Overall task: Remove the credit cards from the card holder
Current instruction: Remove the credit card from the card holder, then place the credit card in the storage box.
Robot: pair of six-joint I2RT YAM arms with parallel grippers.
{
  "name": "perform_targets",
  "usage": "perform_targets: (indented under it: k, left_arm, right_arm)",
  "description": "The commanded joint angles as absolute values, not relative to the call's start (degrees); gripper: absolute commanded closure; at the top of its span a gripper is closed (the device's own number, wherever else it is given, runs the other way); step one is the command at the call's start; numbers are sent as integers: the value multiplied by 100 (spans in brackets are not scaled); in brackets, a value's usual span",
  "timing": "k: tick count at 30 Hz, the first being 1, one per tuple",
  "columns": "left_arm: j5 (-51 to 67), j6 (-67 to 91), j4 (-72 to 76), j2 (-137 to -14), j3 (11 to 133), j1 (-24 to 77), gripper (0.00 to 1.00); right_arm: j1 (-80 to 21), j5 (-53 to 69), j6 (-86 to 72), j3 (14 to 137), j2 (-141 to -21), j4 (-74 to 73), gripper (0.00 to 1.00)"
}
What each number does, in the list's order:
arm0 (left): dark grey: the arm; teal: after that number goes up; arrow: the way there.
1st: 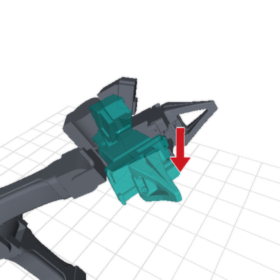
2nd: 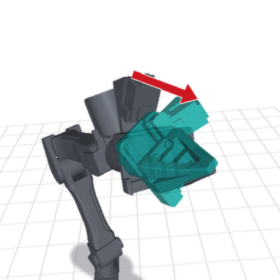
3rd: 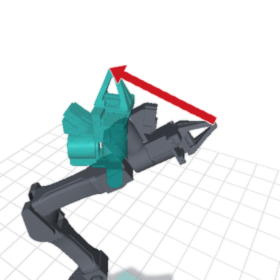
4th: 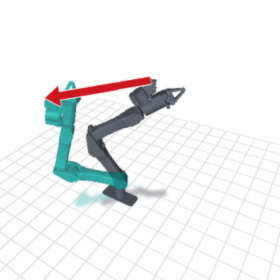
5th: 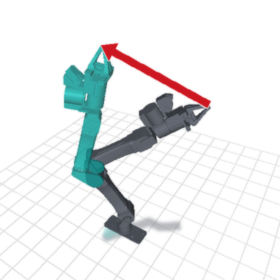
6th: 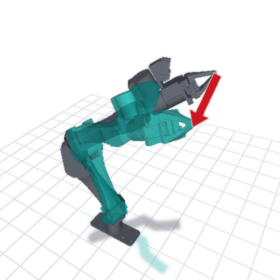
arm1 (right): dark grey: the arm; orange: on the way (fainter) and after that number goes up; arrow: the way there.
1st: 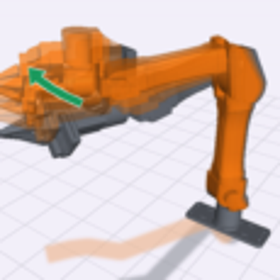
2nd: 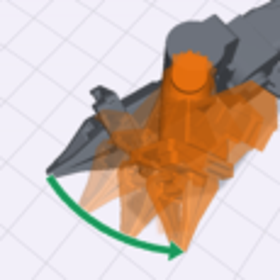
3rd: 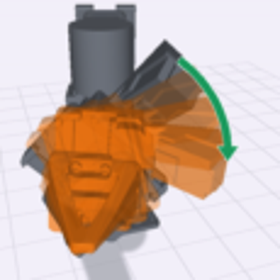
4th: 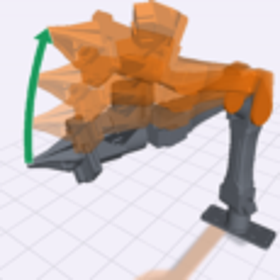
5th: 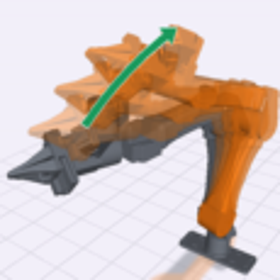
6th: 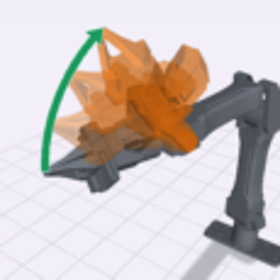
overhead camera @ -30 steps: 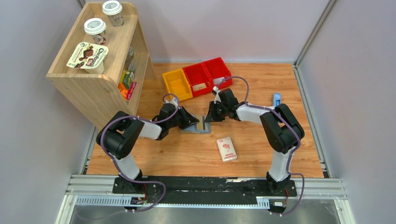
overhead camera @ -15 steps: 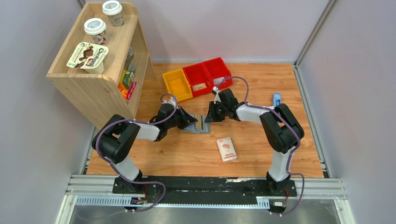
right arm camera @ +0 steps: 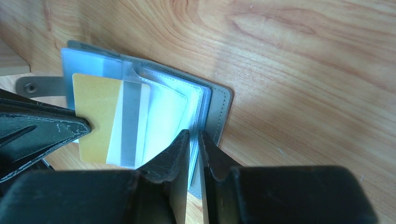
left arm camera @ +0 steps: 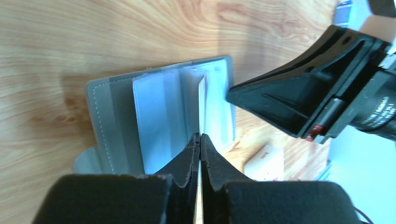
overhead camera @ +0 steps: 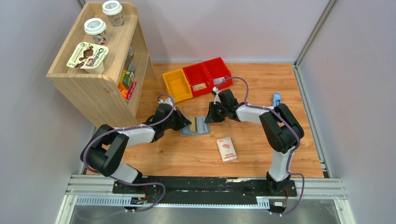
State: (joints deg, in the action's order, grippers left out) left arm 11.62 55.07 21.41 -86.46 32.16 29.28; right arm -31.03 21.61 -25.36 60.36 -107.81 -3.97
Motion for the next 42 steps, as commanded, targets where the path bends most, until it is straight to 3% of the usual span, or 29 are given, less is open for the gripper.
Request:
perform_targets:
  k: [1,4,16,22,34,42]
  left_arm:
    - [748,4843,1196,-8289,3427,2953,95]
    - [554,4580,758,-8061,3480,2944,100]
    - [-430,2480,-1062,-7032,4657,3041,100]
    - [-703,461,-1248,-7198,5509,3225,100]
    - [-1151,-2353,-748,-9508,7865,3340,100]
    - [-1388,-3374,-335,-11335,9500,3340,100]
  right_arm:
    - [-3146,1986,-2399,5924,-10942,-650,83]
    - [-3146,1986,-2399,5933,-10899,-668,83]
    - [-3146,1951,-2540,6073,-10214,-835,78]
    - [-3094,1486,-2593,5898,-9388,-1142,58]
    - [-3006,440,-2347,5072,-7182,-1845,36]
    - [-3006,-255,-2101,4685,-6197,-2179,18]
